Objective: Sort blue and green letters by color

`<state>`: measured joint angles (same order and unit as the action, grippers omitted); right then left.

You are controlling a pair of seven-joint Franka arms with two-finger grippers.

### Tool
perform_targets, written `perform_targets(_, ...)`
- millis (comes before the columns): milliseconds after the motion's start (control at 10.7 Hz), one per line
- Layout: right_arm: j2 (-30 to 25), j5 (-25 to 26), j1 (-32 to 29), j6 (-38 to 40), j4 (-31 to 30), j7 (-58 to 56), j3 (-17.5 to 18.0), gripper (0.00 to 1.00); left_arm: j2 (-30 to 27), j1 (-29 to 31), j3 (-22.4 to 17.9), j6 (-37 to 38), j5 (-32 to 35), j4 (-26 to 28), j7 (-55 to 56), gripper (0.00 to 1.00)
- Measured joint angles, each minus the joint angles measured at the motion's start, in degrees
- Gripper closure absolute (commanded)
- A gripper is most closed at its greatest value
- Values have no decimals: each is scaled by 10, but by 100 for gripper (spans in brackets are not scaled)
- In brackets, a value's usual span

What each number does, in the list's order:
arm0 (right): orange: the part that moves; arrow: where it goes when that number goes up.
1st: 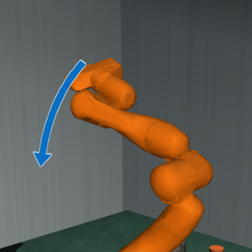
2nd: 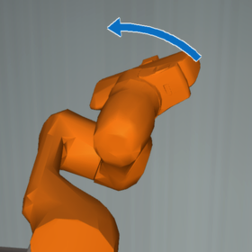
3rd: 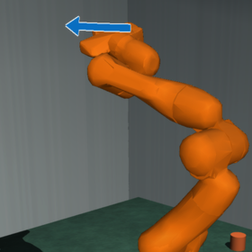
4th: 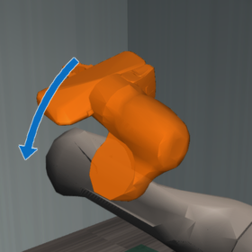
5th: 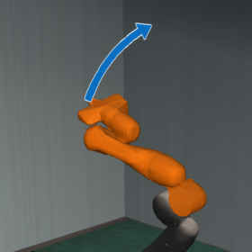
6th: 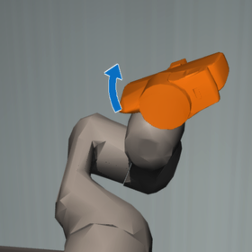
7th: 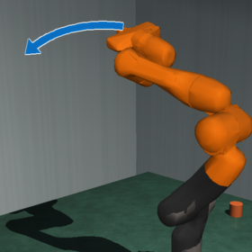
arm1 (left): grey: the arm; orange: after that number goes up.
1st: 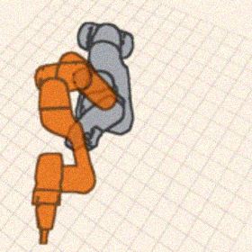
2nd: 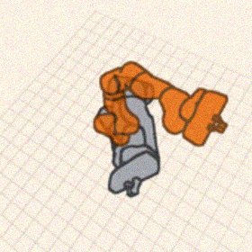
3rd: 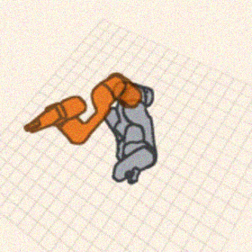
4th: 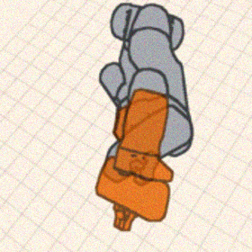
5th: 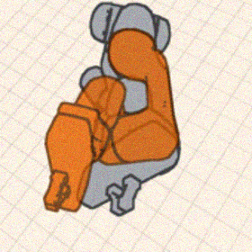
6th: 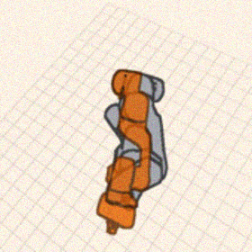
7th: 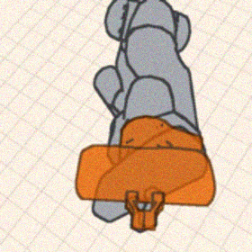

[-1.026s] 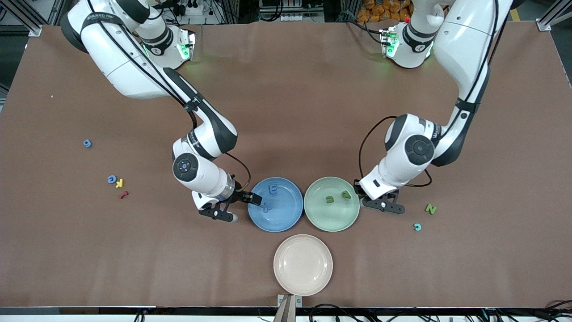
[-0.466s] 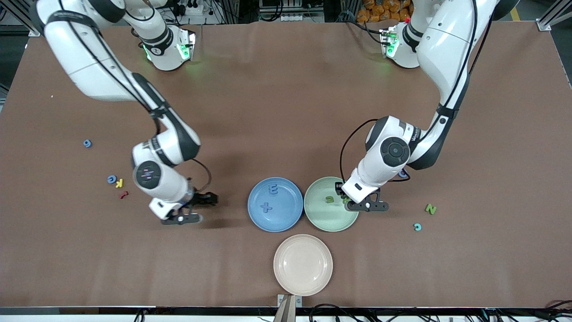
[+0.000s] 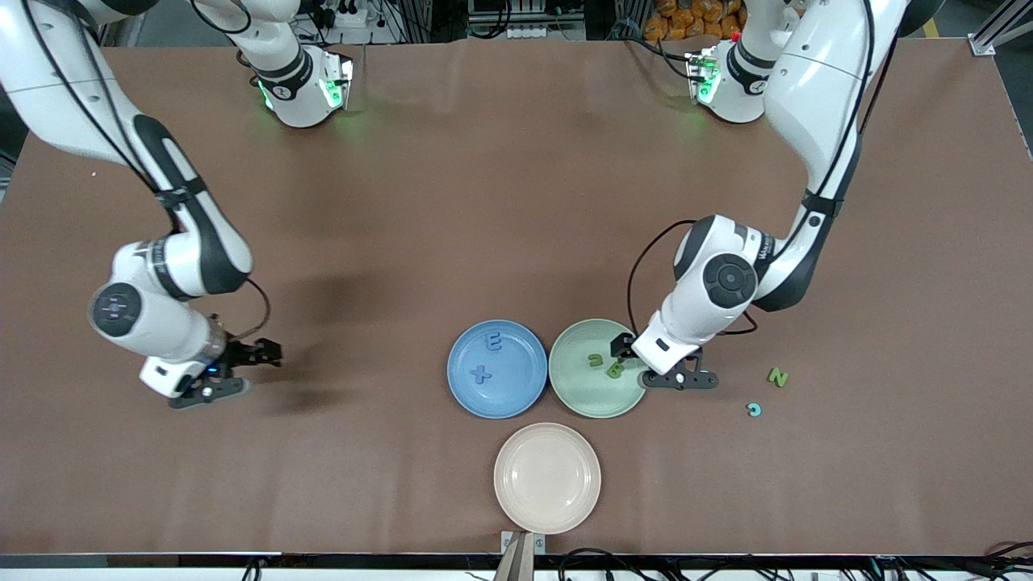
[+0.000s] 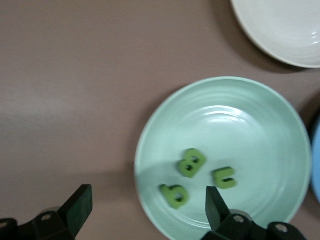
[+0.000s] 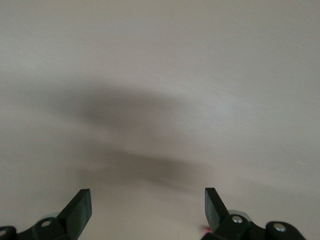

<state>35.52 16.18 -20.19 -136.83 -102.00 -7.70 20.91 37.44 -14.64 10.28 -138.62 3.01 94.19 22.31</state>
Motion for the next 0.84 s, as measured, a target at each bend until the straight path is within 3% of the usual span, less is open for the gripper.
perform_targets(280, -29, 0, -85, -3, -44, -111, 0, 0, -3, 46, 1, 22, 7, -1, -94, 0)
perform_targets(559, -33, 1, -150, -57, -108, -227, -1, 0, -4, 91, 1, 28, 9, 1, -209, 0)
perform_targets(839, -33, 2, -163, -60, -134, -268, 1, 0, -4, 139, 1, 29, 10, 13, -344, 0)
